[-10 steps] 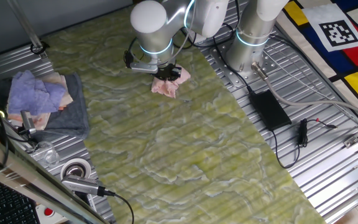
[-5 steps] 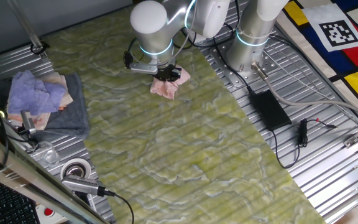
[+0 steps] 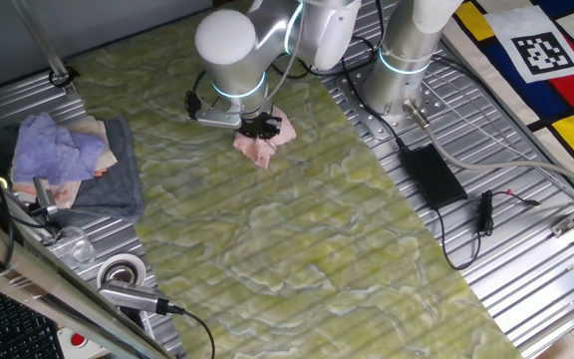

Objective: Clean the table with a cloth

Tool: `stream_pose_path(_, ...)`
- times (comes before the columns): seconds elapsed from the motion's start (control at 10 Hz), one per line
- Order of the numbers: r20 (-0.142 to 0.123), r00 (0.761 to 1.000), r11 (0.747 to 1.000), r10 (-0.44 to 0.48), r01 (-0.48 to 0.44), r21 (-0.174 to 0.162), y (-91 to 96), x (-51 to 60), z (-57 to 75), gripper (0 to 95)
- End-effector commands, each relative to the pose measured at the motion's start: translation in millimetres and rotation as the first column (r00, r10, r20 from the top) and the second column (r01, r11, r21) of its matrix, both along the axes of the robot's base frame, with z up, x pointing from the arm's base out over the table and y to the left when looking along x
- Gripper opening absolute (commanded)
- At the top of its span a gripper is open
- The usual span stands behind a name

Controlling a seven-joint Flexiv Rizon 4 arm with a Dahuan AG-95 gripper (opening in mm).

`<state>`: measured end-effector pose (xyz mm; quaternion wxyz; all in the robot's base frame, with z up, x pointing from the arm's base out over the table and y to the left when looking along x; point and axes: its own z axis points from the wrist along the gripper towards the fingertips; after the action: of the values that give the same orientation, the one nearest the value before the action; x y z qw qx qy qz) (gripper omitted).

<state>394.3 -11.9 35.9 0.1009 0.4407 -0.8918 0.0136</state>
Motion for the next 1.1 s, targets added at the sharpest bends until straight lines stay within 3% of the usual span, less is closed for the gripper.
stream_pose_path(0.1,0.002,1.0,1.0,-0.013,0.013,-0.001,11.2,15.5,-1.0,0.0)
stream_pose_path(0.4,0.01,0.999,0.999,-0.041,0.041,-0.004,30.4,36.7,-1.0,0.0)
stream_pose_path(0.5,0.016,0.997,0.998,-0.069,0.069,0.0,42.3,47.5,-1.3,0.0)
stream_pose_path(0.7,0.032,0.99,0.99,-0.139,0.139,0.0,62.4,58.9,-6.9,0.0)
stream_pose_path(0.9,0.053,0.972,0.973,-0.229,0.229,0.009,66.2,60.5,-8.5,0.0)
stream_pose_path(1.1,0.05,0.96,0.961,-0.275,0.276,-0.007,66.2,60.5,-8.5,0.0)
